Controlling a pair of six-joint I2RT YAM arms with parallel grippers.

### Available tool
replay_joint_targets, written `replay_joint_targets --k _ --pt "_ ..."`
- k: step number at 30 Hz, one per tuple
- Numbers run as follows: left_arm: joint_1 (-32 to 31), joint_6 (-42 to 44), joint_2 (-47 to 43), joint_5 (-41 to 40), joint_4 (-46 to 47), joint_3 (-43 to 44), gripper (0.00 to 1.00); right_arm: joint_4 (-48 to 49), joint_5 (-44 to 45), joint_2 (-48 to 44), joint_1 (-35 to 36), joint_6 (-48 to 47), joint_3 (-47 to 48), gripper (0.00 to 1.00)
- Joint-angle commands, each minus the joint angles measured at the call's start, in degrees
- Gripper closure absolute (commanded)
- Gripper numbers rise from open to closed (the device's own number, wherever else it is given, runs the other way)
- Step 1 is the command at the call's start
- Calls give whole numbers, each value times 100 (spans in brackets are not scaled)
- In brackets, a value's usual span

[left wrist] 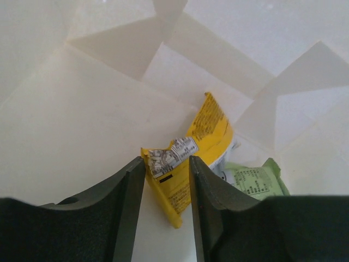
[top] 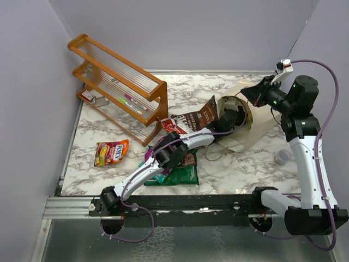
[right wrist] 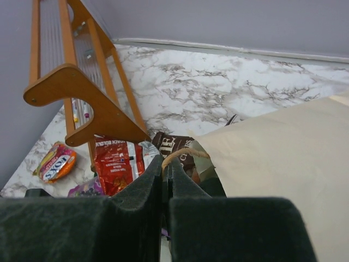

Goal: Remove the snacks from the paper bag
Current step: Take out the snack from the paper bag.

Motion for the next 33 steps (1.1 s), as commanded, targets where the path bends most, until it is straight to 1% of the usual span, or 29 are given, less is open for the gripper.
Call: replay_joint_targets --k 1,4,7,10,12,14,16,18,21,25,33 --pt "-22 -657 313 -249 -299 205 57 6 -137 -87 -20 50 304 99" --pt "-67 -667 236 -459 -462 157 51 2 -141 -98 -19 54 297 99" --pt "-87 -689 172 -458 -571 115 51 19 -162 -92 -19 71 297 99" --pt "-100 -730 287 -189 -520 263 51 51 -187 -100 -20 101 296 99" --pt "-106 -748 375 -18 -512 366 58 52 -192 -114 -19 105 284 99" --pt "-105 -667 380 100 -346 369 69 39 -152 -141 -19 80 274 99" --pt "-77 -466 213 279 40 190 77 6 -84 -163 -20 39 248 99" --pt "-47 -163 -49 394 298 -28 84 -16 0 -187 -20 -13 207 99" --pt "-12 449 -603 486 629 -496 91 -17 171 -205 -21 -73 121 99" --pt "45 785 -1430 770 1118 -1487 99 57 334 -226 -19 -98 -33 99" --pt "31 924 -2858 1001 1719 -3393 100 -11 812 -226 -19 -199 -70 99"
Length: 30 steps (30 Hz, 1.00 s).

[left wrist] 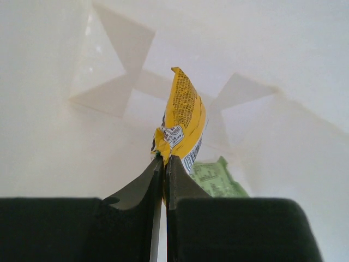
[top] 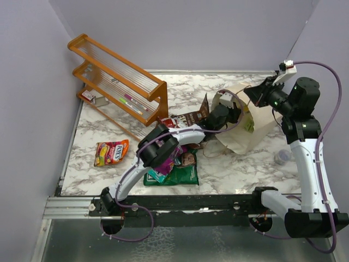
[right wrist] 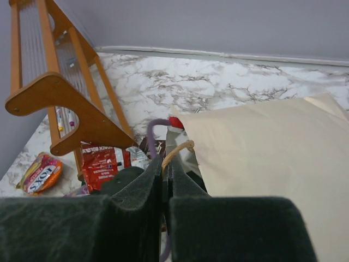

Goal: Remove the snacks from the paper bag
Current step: Take out the snack from the paper bag, then adjust the paper bag at the center of the board, then place the snack at the center of the board.

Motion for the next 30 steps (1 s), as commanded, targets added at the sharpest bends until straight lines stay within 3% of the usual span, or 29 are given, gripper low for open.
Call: replay_joint_targets --k 1,11,23,30 --pt "-23 254 -1006 377 820 -845 100 34 459 -86 -19 -129 -35 99" --pt "-180 592 -2471 390 452 -2516 100 8 1135 -33 -19 -227 -19 99" --pt "-636 1380 -4658 368 -263 -4320 100 90 1061 6 -19 -267 -167 99" --pt "-734 1612 -6129 800 -42 -5554 100 74 1079 -26 -19 -263 -146 99"
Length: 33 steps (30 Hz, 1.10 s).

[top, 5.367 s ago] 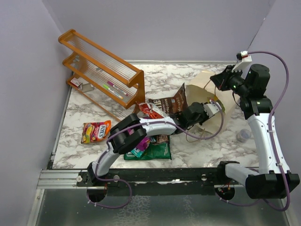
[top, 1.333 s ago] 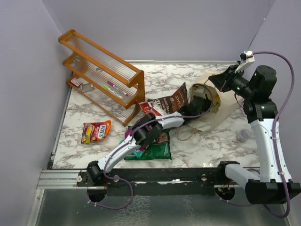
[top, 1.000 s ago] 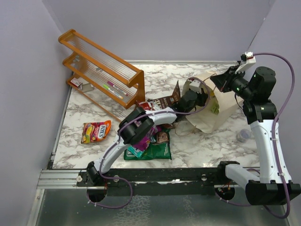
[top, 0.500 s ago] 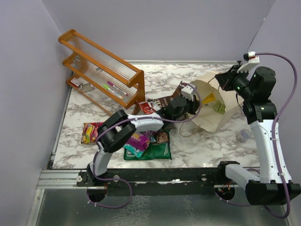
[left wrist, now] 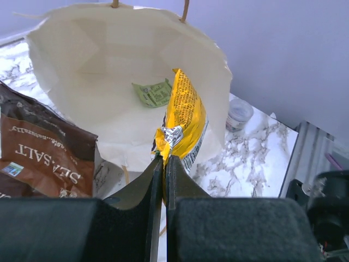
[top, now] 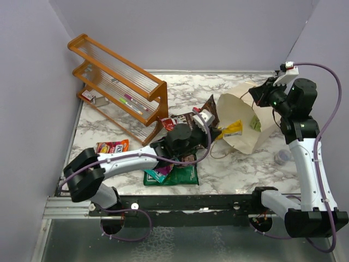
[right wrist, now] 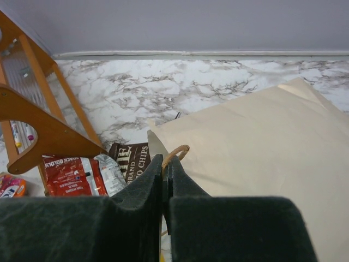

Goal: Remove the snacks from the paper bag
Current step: Place the snack at the center of the board.

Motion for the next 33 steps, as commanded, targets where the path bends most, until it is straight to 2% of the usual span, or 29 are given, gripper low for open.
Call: replay_joint_targets --k 1,5,9,13,17,19,26,33 --pt "-16 297 -923 301 174 -641 100 71 105 -49 -19 -63 17 99" --pt "-21 491 -1674 -239 -1 -1172 100 112 2 -88 -19 -26 -16 99" --pt "-15 633 -1982 -1423 -563 -1245 100 139 -214 -74 -19 27 -16 99" --pt "24 281 -1575 -3114 -1517 -767 100 233 -742 -66 -19 52 -1 99" --pt "113 155 -874 -3656 -2377 -82 100 459 -1429 -115 -19 71 -119 99" --pt "176 80 -646 -3804 -2454 53 100 501 -1619 -135 -19 138 -152 99" --pt "654 -528 -110 -3496 -2651 247 100 225 -1693 -201 -19 169 14 99" --pt "911 -863 2 -3138 -2671 103 100 741 -1557 -66 -19 499 364 99"
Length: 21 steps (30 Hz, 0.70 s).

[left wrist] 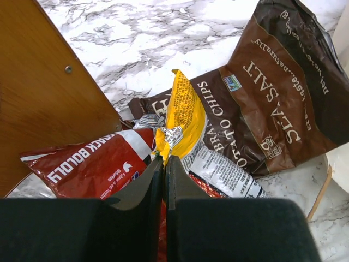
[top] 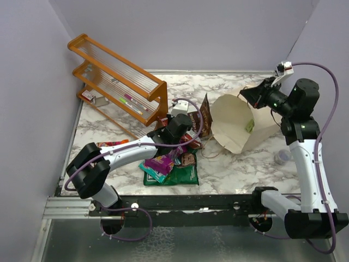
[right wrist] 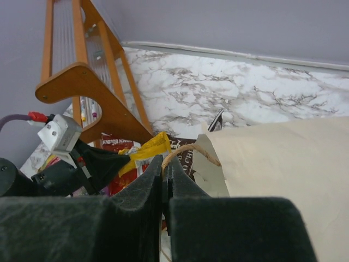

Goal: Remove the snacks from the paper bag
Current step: Place the snack at the center of the board.

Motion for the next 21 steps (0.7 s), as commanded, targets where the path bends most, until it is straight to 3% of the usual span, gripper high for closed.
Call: replay_joint_targets --k 1,5,9,11,14,17,21 --pt "84 -333 13 222 9 39 100 540 39 83 -19 225 556 99" --pt "113 -559 17 305 -150 25 100 1015 -113 478 -19 -73 940 99" --pt "120 -711 -99 446 -108 -133 100 727 3 1059 -19 -559 1692 99" --pt "116 -787 -141 470 -107 -203 100 536 -322 1363 -19 -654 2064 99" --pt "122 -829 -150 509 -112 -229 100 421 -1476 1771 -19 -593 2488 99" --pt "131 -869 -115 542 -112 -207 99 911 -2401 1836 -19 -163 2302 99" --pt "133 -879 -99 605 -134 -146 96 1096 -2623 1607 -24 145 1735 99"
